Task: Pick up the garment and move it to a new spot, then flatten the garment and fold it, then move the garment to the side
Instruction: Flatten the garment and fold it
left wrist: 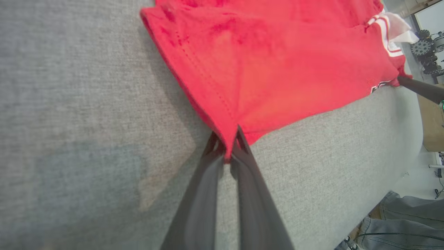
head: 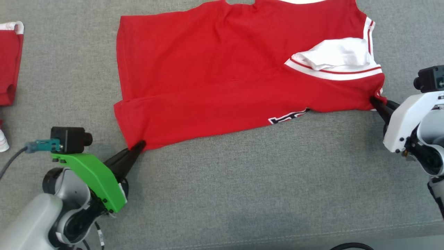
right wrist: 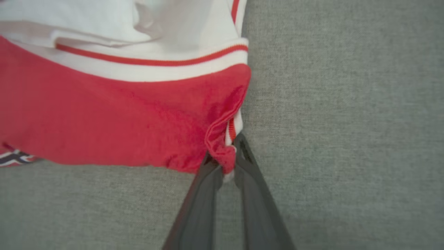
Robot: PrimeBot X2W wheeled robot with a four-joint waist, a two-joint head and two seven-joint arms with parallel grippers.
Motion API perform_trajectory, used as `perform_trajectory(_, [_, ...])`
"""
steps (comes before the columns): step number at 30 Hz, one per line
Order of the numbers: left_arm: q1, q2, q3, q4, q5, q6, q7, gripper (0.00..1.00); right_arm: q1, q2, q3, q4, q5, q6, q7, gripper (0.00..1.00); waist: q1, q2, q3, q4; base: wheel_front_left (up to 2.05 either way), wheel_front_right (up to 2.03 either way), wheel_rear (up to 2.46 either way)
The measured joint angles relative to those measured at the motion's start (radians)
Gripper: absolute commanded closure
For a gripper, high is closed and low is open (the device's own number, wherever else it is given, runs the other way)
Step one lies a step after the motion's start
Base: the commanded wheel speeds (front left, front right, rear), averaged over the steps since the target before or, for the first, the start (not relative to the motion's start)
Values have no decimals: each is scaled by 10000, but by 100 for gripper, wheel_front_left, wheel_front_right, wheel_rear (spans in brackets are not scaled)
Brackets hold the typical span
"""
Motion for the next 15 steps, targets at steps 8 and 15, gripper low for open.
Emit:
perform_trajectory(8, [678, 903, 468, -886, -1235, -441, 619, 100, 456, -755, -472, -627, 1225, 6, 779, 100, 0, 0, -388, -115, 0, 0, 0])
perform_trajectory(15, [1953, 1712, 566, -2305, -1509, -439, 708, 100, 1493, -1254, -681, -1505, 1935, 6, 1409, 100, 0, 0, -656, -283, 0, 0, 0])
